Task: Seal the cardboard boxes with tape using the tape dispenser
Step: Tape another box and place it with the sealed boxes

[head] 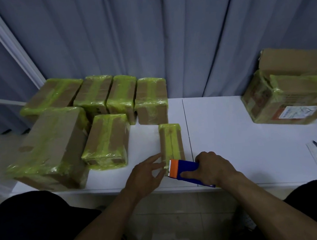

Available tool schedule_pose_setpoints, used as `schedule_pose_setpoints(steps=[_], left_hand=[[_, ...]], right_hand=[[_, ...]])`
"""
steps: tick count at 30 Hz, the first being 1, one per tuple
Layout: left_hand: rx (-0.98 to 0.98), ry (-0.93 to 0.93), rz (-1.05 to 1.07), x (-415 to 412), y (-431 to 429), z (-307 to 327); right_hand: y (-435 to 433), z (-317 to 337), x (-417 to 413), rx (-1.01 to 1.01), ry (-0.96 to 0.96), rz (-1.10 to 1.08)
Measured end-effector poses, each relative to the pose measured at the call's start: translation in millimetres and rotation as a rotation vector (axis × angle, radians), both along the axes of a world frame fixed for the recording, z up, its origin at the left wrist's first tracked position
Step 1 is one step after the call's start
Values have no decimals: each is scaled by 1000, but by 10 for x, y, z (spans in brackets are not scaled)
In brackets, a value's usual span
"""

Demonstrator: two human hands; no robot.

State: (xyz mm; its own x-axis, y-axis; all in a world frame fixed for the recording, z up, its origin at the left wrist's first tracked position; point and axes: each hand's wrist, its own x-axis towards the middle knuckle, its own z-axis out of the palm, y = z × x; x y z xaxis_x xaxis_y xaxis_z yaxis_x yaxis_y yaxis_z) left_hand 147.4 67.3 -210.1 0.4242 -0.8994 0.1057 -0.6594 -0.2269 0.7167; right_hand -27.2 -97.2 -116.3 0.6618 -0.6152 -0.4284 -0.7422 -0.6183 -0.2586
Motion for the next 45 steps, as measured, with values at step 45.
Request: schedule_pose_setpoints(steps=[45], left_hand=[[-21, -347, -76, -151, -77, -83]], right_hand=[[-141, 15, -286, -30, 19, 14]])
